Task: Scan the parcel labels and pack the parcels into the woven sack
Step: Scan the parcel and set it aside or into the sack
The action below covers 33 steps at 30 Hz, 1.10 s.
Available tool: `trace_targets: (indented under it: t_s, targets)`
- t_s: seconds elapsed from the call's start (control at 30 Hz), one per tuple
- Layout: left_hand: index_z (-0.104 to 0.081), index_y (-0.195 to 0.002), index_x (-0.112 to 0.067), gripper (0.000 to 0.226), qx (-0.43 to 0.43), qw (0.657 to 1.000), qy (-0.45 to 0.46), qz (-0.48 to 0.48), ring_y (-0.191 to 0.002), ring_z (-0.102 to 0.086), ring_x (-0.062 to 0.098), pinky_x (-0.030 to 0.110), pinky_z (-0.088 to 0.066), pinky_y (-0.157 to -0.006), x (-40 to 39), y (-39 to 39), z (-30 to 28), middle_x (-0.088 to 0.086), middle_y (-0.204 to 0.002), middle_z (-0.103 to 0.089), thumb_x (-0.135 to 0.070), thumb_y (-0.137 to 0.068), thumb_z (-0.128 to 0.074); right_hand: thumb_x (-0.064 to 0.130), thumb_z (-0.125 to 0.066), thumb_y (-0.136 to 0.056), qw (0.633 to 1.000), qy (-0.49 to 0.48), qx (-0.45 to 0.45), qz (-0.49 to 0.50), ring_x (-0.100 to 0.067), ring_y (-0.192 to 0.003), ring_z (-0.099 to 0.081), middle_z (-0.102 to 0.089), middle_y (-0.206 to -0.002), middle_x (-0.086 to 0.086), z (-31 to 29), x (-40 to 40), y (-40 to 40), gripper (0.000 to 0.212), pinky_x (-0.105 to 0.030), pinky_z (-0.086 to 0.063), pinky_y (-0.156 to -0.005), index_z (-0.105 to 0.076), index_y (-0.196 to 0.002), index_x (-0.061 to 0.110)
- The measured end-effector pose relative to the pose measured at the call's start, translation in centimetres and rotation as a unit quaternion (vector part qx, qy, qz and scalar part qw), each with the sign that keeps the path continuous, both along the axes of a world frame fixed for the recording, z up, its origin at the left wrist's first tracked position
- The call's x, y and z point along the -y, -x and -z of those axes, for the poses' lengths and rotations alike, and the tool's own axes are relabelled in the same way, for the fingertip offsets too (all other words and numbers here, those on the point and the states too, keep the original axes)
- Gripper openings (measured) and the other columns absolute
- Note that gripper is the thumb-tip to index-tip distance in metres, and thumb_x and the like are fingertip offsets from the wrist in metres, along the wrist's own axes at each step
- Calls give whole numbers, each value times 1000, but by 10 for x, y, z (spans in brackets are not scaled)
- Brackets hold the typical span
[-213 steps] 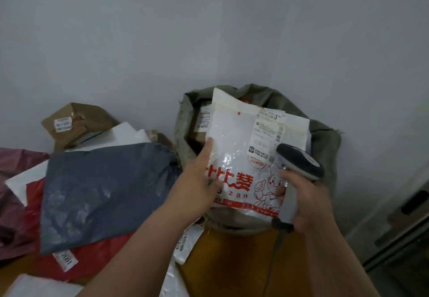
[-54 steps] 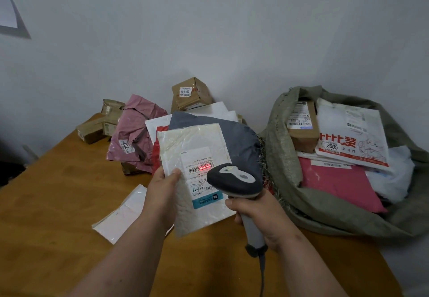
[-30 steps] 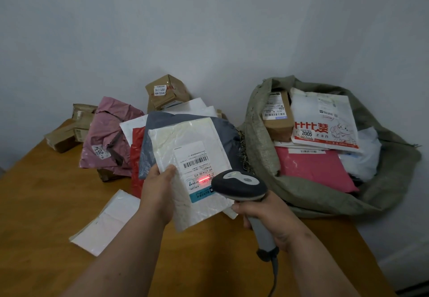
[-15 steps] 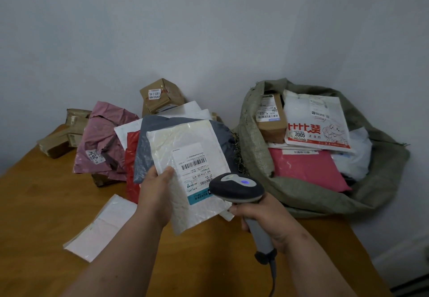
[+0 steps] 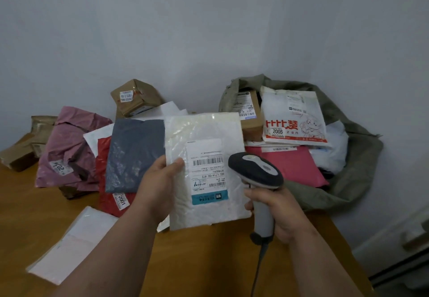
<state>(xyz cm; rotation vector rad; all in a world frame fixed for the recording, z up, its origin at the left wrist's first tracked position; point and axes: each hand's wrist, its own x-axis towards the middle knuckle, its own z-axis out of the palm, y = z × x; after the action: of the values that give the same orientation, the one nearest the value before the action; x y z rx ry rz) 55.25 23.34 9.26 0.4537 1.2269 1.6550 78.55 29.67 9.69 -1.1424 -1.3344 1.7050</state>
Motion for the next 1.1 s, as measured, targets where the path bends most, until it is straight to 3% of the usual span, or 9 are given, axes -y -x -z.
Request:
trace_targets:
  t_s: [0.07, 0.2, 0.3, 0.4, 0.5, 0.67, 0.83, 1.0, 1.1]
  targets:
    - [-63, -119, -10, 23, 4, 1000, -2, 30, -102, -70, 41, 66, -52, -88, -17, -14, -6, 19, -113, -72, -18, -99, -58, 18, -81, -59, 999, 14, -28, -11, -17, -61, -65, -70, -79, -8, -1, -12, -9, 45, -28, -52, -53, -73, -101, 4]
    - [-68, -115, -17, 25, 23, 999, -4, 45, -106, -69, 39, 63, -52, -89, -59, -51, -14, 15, -116, -72, -32, -96, -62, 3, -80, -73, 998, 3, -47, 37, -17, -57, -63, -70, -72, -6, 2, -49, -37, 21, -31, -52, -52, -74, -93, 7]
    - [-64, -123, -24, 32, -76, 996, 23, -50, -115, -63, 23, 40, -52, -87, -95, -81, -10, 1, -121, -69, -42, -97, -59, 13, -80, -65, 990, -8, -87, 112, -14, -59, -66, -75, -80, -3, -1, -90, -69, 32, -29, -55, -53, -74, -96, 11]
    - [-38, -148, -21, 69, -111, 977, 120, -137, -123, -51, 23, 39, -46, -97, -119, -104, 9, 2, -145, -48, -37, -90, -71, 11, -81, -67, 975, -9, -123, 185, -12, -57, -67, -76, -81, -2, -2, -136, -98, 30, -25, -55, -50, -74, -96, 12]
    - [-26, -152, -25, 95, -85, 970, 213, -83, -128, -50, 29, 45, -44, -104, -130, -124, 47, 6, -148, -46, -33, -77, -84, 6, -78, -78, 972, -21, -109, 206, -14, -67, -71, -77, -84, -1, 4, -172, -111, 21, -27, -56, -59, -74, -98, 12]
    - [-55, -128, -11, 43, 124, 957, 255, -62, -98, -62, 34, 43, -54, -72, -146, -150, 72, 14, -110, -63, -16, -89, -72, 9, -81, -78, 989, -59, -35, 134, -4, -78, -73, -77, -87, 11, 19, -190, -107, 33, -17, -55, -57, -71, -109, 16]
    - [-52, -129, -4, 33, 21, 947, 273, -168, -91, -58, 31, 39, -50, -65, -152, -140, 52, 15, -105, -59, -10, -98, -58, 11, -79, -80, 994, -45, -69, 73, -12, -96, -73, -77, -102, 9, 22, -202, -100, 34, -41, -56, -87, -72, -104, 34]
    - [-55, -124, -3, 31, -112, 952, 230, -166, -86, -61, 27, 46, -55, -83, -168, -145, -19, 14, -94, -60, -9, -94, -62, 26, -83, -66, 995, -33, -84, 37, -14, -94, -73, -77, -101, 9, 7, -214, -82, 31, -51, -54, -93, -76, -93, 40]
    - [-58, -104, -19, 16, -93, 971, 148, -163, -92, -63, 27, 45, -56, -83, -173, -151, -63, 11, -100, -62, -14, -91, -66, 37, -83, -62, 996, -17, -74, 46, -24, -101, -71, -76, -102, 5, -6, -224, -82, 37, -56, -52, -96, -75, -97, 36]
